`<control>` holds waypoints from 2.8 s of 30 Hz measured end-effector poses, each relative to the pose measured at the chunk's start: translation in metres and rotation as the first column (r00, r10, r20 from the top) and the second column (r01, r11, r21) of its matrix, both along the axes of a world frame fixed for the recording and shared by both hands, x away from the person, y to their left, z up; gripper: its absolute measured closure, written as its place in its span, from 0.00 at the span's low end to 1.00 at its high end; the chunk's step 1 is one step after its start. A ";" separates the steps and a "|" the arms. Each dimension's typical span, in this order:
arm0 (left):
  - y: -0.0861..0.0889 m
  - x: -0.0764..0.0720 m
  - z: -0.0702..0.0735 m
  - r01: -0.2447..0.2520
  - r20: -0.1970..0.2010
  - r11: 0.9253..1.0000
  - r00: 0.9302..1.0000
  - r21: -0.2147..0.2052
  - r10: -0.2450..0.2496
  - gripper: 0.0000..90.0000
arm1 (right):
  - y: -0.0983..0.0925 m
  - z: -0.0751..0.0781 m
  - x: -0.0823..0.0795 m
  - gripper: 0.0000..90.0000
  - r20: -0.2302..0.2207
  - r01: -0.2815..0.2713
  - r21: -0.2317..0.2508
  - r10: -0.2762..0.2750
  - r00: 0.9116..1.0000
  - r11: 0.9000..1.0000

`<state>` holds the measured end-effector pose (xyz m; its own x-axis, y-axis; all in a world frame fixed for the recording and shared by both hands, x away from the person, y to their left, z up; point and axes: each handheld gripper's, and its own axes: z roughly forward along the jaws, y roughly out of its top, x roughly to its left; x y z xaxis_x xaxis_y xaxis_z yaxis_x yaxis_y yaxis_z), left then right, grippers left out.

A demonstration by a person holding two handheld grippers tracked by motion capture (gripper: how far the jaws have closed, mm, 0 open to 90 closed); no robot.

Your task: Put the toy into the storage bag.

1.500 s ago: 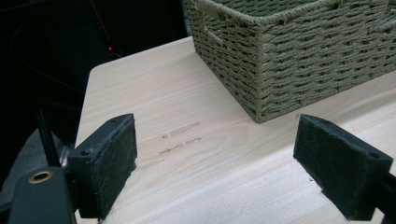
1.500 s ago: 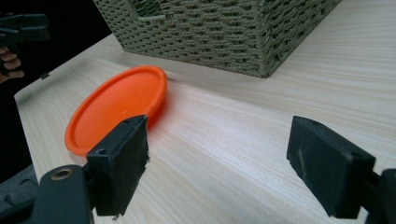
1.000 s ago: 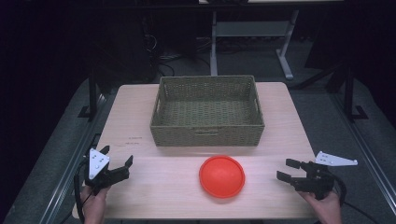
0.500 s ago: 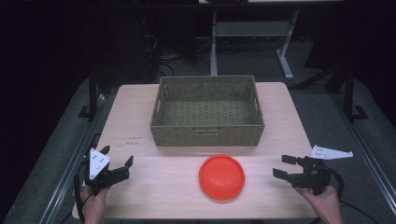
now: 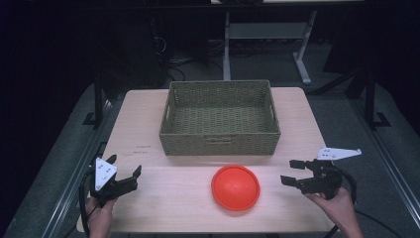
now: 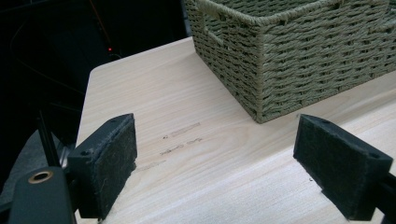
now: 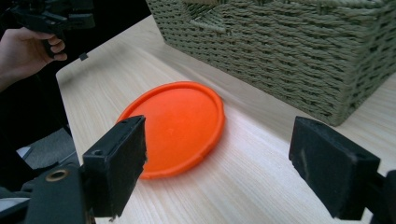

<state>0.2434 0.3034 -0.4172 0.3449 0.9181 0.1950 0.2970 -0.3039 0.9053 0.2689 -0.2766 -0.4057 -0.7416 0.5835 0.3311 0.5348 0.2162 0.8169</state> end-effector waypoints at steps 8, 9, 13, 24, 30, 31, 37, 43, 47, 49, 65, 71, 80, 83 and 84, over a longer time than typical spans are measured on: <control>0.000 0.000 0.000 -0.003 0.000 1.000 1.000 -0.006 0.003 0.14 | 0.012 0.006 0.009 0.20 -0.026 -0.041 -0.023 0.040 0.999 0.999; 0.000 0.000 0.000 -0.004 0.000 1.000 1.000 -0.005 0.004 0.14 | 0.013 0.007 0.009 0.20 -0.026 -0.042 -0.027 0.042 0.999 0.999; 0.000 0.000 0.000 -0.002 -0.001 1.000 1.000 -0.004 0.002 0.14 | 0.017 0.008 0.013 0.20 -0.037 -0.058 -0.025 0.057 0.998 0.998; 0.000 0.000 0.000 -0.005 0.001 1.000 1.000 -0.007 0.005 0.14 | 0.035 0.012 0.027 0.20 -0.077 -0.101 -0.064 0.096 0.992 0.993; 0.000 0.000 0.001 -0.005 -0.001 1.000 1.000 -0.002 0.005 0.14 | 0.044 0.014 0.034 0.20 -0.095 -0.123 -0.080 0.115 0.989 0.989; 0.000 0.000 0.001 -0.004 0.000 1.000 1.000 -0.002 0.004 0.14 | 0.044 0.014 0.034 0.20 -0.095 -0.123 -0.080 0.115 0.989 0.989; 0.000 0.000 0.001 -0.004 0.000 1.000 1.000 -0.002 0.004 0.14 | 0.053 0.015 0.040 0.20 -0.107 -0.141 -0.098 0.130 0.986 0.985; 0.000 0.000 0.001 -0.005 0.003 1.000 1.000 -0.008 0.005 0.14 | 0.062 0.013 0.048 0.20 -0.127 -0.160 -0.114 0.146 0.981 0.980; 0.000 0.000 0.001 -0.005 0.001 1.000 1.000 -0.005 0.005 0.14 | 0.068 0.009 0.052 0.21 -0.150 -0.175 -0.127 0.155 0.976 0.976; 0.000 0.000 0.001 -0.004 0.001 1.000 1.000 -0.001 0.004 0.14 | 0.071 0.006 0.055 0.21 -0.160 -0.180 -0.133 0.158 0.974 0.975; -0.002 0.001 0.001 0.000 -0.002 1.000 1.000 -0.001 0.000 0.14 | 0.084 -0.019 0.075 0.25 -0.254 -0.212 -0.185 0.162 0.954 0.960; -0.002 0.001 0.000 0.002 -0.006 1.000 1.000 0.005 -0.002 0.14 | 0.088 -0.035 0.079 0.30 -0.295 -0.235 -0.200 0.170 0.940 0.951; -0.002 0.001 0.000 0.001 -0.005 1.000 1.000 0.005 -0.001 0.14 | 0.094 -0.049 0.079 0.37 -0.338 -0.275 -0.221 0.191 0.922 0.936; -0.002 0.001 0.000 0.001 -0.002 1.000 1.000 0.001 -0.001 0.14 | 0.095 -0.051 0.078 0.39 -0.331 -0.283 -0.227 0.200 0.922 0.932; -0.002 0.002 0.000 0.000 -0.002 1.000 1.000 0.000 0.000 0.14 | 0.095 -0.052 0.078 0.40 -0.331 -0.280 -0.221 0.199 0.923 0.934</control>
<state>0.2450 0.3015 -0.4169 0.3457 0.9181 0.1941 0.2987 -0.3038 0.9047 0.3468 -0.1815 -0.4574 -0.7597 0.4960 0.4206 0.6497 0.5501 0.5247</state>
